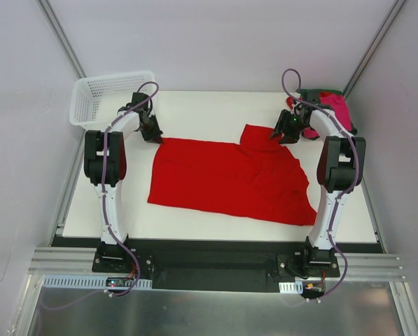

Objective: Fold and stack the t-shirts
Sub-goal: Grap the side of the flattened tshirt furthest away from the robot with both arms, then fold the other side of the tshirt into a rectangle

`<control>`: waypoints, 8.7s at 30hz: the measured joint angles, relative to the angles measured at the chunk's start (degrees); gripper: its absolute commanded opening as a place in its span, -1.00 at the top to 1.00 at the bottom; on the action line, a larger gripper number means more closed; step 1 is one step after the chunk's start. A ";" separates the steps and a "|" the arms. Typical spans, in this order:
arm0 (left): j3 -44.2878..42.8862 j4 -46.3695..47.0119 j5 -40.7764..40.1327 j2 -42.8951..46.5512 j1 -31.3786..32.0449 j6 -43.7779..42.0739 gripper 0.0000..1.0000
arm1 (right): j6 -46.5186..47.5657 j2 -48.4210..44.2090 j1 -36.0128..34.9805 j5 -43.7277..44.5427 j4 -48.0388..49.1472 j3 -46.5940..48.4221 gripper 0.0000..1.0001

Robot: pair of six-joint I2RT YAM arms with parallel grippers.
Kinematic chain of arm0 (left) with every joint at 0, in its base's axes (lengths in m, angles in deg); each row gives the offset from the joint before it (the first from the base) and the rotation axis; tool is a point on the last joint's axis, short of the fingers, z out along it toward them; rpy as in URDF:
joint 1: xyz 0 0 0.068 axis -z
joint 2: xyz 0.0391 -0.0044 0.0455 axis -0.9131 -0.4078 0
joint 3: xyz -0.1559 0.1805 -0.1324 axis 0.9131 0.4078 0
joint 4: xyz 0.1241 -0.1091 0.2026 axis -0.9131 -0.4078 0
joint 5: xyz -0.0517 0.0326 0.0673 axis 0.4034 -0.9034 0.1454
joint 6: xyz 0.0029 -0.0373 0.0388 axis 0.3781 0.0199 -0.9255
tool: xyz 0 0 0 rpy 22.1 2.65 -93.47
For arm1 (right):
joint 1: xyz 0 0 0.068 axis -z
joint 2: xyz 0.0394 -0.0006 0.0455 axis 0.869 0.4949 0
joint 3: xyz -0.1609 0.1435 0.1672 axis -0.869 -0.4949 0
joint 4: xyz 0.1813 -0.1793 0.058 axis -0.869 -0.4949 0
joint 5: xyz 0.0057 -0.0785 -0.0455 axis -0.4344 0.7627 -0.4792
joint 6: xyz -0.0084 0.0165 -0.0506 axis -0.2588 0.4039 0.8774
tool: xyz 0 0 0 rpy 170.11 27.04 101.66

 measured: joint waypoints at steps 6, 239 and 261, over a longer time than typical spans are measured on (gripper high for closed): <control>0.00 0.00 0.02 0.00 0.00 -0.02 1.00 | -0.20 2.29 0.00 5.95 -0.24 1.79 -0.05; 47.28 -4.48 -0.48 47.30 -1.51 -3.87 -0.71 | -3.13 -74.36 2.71 14.67 -28.76 -41.81 0.98; 41.46 -0.81 4.20 52.59 -1.51 -1.70 -0.64 | -2.19 -74.69 2.69 12.68 -28.92 -45.92 0.15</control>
